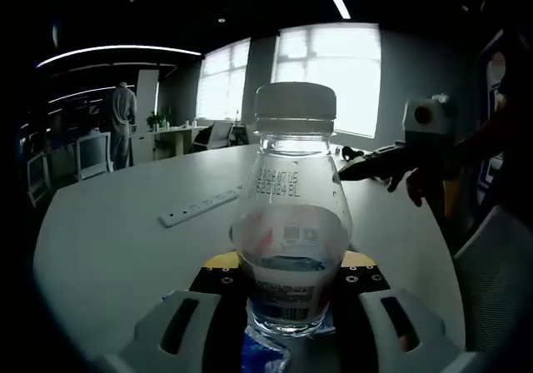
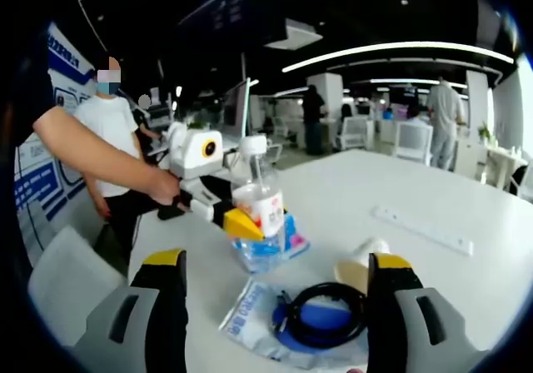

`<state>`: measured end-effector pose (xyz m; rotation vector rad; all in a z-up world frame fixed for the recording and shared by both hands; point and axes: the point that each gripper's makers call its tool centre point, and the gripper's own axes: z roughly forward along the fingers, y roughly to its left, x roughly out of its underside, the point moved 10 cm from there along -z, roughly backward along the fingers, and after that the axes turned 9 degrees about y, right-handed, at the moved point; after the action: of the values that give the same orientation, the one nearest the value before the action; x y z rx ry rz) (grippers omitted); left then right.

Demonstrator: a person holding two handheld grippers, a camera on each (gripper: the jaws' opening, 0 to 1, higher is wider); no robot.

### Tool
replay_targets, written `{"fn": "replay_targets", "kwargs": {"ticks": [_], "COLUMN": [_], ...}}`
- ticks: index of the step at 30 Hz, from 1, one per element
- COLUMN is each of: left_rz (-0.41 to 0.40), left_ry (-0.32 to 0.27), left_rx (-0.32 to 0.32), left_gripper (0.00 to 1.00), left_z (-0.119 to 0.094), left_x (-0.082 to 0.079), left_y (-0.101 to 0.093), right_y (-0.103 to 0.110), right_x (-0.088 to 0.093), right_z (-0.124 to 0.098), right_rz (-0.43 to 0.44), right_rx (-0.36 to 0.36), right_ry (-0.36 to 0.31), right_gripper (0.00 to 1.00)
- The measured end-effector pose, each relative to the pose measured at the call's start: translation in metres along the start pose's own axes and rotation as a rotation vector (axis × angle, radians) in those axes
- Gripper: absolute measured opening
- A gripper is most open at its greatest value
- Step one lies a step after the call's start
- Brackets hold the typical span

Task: Arrange the tabletop items into an orderly group along one side of the table until the central work area is clear of visible clutter.

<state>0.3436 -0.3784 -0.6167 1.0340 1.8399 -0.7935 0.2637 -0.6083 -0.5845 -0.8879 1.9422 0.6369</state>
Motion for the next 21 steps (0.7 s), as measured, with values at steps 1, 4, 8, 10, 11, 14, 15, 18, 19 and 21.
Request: {"fn": "replay_targets", "kwargs": {"ticks": [1, 4, 8, 10, 11, 14, 15, 18, 19, 21], "left_rz": [-0.001, 0.010, 0.020, 0.022, 0.024, 0.021, 0.021, 0.027, 0.031, 0.032], "left_ry": [0.000, -0.005, -0.002, -0.004, -0.009, -0.011, -0.009, -0.003, -0.003, -0.004], "left_rx": [0.005, 0.016, 0.028, 0.042, 0.047, 0.052, 0.056, 0.064, 0.064, 0.072], "left_gripper": [0.37, 0.37, 0.37, 0.37, 0.37, 0.37, 0.37, 0.37, 0.37, 0.37], "left_z": [-0.001, -0.007, -0.014, -0.017, -0.020, -0.025, -0.026, -0.031, -0.032, -0.036], "left_x": [0.000, 0.000, -0.001, 0.000, 0.000, 0.001, 0.001, 0.003, 0.003, 0.003], "left_y": [-0.001, -0.002, -0.007, -0.009, -0.010, -0.011, -0.011, -0.013, -0.013, -0.014], "right_y": [0.002, 0.006, 0.014, 0.018, 0.020, 0.024, 0.025, 0.027, 0.029, 0.031], "right_x": [0.002, 0.005, 0.010, 0.013, 0.015, 0.020, 0.022, 0.028, 0.030, 0.033], "right_z": [-0.002, -0.004, -0.007, -0.009, -0.011, -0.016, -0.018, -0.023, -0.025, -0.027], "right_rz": [0.003, -0.001, -0.011, -0.011, -0.003, 0.014, 0.018, 0.041, 0.048, 0.056], "right_rx": [-0.004, 0.005, 0.007, 0.005, 0.004, 0.009, 0.012, 0.022, 0.022, 0.029], "right_ry": [0.000, 0.007, 0.013, 0.017, 0.017, 0.018, 0.017, 0.020, 0.021, 0.024], "right_gripper": [0.89, 0.93, 0.94, 0.94, 0.93, 0.93, 0.93, 0.93, 0.93, 0.94]}}
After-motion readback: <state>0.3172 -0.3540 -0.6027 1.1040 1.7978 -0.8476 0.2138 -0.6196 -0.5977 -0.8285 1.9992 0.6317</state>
